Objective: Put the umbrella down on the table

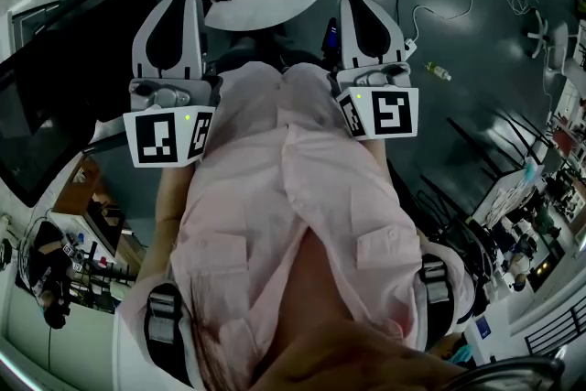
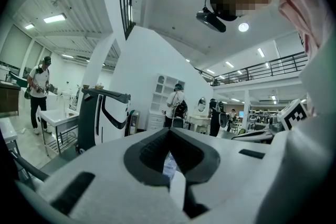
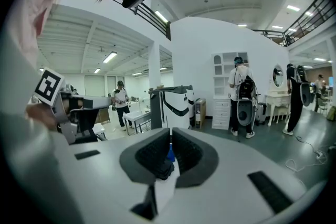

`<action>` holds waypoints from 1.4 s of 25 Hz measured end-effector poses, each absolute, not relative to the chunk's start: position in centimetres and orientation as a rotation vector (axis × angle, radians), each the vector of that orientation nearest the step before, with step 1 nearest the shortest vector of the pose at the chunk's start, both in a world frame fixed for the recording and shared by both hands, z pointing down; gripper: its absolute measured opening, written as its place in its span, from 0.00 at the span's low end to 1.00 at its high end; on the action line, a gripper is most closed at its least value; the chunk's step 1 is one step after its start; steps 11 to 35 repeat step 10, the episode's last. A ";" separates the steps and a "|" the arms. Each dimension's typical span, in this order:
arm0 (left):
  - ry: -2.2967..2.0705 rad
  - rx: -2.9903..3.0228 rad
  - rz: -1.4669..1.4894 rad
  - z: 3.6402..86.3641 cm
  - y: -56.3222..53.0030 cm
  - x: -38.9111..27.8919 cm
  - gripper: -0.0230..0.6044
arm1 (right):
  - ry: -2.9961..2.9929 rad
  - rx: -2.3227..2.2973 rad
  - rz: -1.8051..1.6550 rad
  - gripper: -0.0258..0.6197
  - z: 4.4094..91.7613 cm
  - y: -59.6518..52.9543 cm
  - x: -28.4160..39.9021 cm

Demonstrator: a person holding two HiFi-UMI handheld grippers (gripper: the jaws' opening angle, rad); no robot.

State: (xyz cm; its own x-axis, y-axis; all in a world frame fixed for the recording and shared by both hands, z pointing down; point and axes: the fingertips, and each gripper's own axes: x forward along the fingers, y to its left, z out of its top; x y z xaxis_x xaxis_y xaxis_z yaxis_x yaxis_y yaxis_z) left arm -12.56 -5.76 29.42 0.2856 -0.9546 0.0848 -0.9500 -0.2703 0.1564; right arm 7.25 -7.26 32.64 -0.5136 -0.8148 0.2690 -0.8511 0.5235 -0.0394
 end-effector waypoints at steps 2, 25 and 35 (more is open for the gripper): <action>-1.780 2.372 -0.040 29.4 -5.8 -12.6 0.07 | -2.550 1.407 0.243 0.09 32.6 -7.3 7.1; -1.789 2.362 -0.042 29.3 -6.3 -12.6 0.07 | -2.558 1.398 0.250 0.09 32.6 -8.0 7.0; -1.789 2.362 -0.042 29.3 -6.3 -12.6 0.07 | -2.558 1.398 0.250 0.09 32.6 -8.0 7.0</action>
